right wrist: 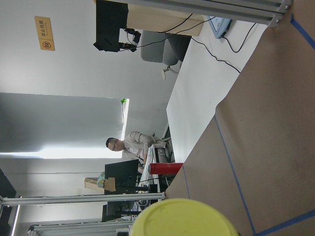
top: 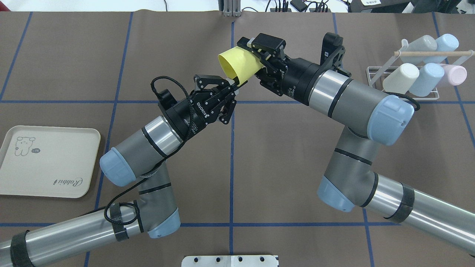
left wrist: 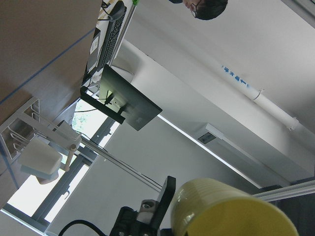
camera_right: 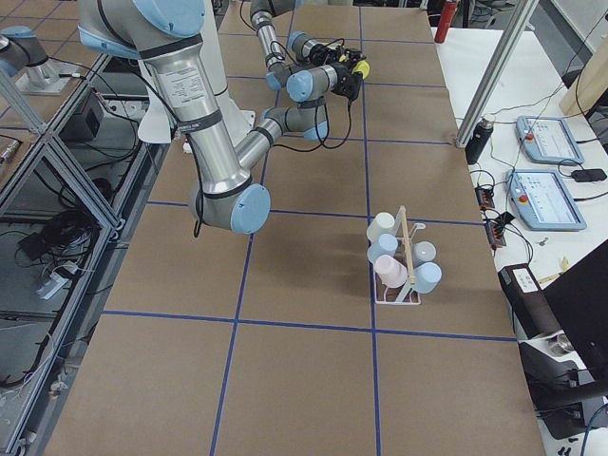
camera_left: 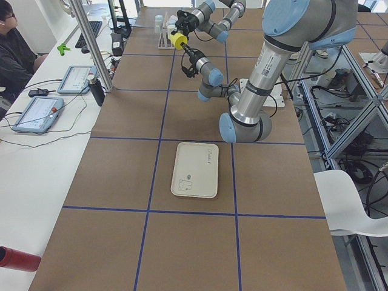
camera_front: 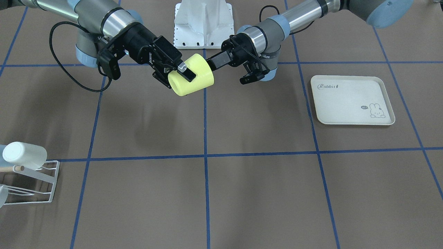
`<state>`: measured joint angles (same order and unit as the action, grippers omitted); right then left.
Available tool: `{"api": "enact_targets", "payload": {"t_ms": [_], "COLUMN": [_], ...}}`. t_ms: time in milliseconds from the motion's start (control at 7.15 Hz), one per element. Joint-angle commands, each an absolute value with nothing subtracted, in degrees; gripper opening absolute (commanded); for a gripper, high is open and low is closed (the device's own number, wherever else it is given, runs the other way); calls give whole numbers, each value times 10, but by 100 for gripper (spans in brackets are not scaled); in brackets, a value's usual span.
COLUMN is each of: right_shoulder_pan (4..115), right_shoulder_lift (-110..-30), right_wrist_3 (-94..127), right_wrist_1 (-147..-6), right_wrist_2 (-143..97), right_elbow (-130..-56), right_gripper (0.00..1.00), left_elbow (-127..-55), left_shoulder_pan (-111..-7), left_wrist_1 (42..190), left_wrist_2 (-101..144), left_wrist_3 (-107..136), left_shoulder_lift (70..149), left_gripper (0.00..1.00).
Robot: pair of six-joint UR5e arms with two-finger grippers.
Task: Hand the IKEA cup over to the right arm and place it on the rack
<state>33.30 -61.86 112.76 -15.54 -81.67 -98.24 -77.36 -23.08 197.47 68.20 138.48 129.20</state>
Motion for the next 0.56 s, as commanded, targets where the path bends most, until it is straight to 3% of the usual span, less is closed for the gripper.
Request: {"api": "enact_targets", "payload": {"t_ms": [0, 420], "right_shoulder_pan": [333, 339], "right_shoulder_lift": [-620, -620], "right_wrist_3": [1128, 1127], "right_wrist_1": [-136, -123], "right_wrist_2": [-817, -817], "right_elbow": [-973, -969], "right_gripper": [0, 0], "left_elbow": [-773, -773], "left_shoulder_pan": [-231, -234], "left_wrist_1": [1978, 1983], "left_wrist_2": [682, 682], "left_wrist_3": [1380, 1379], "left_shoulder_lift": [1288, 1288], "left_gripper": [100, 100]}}
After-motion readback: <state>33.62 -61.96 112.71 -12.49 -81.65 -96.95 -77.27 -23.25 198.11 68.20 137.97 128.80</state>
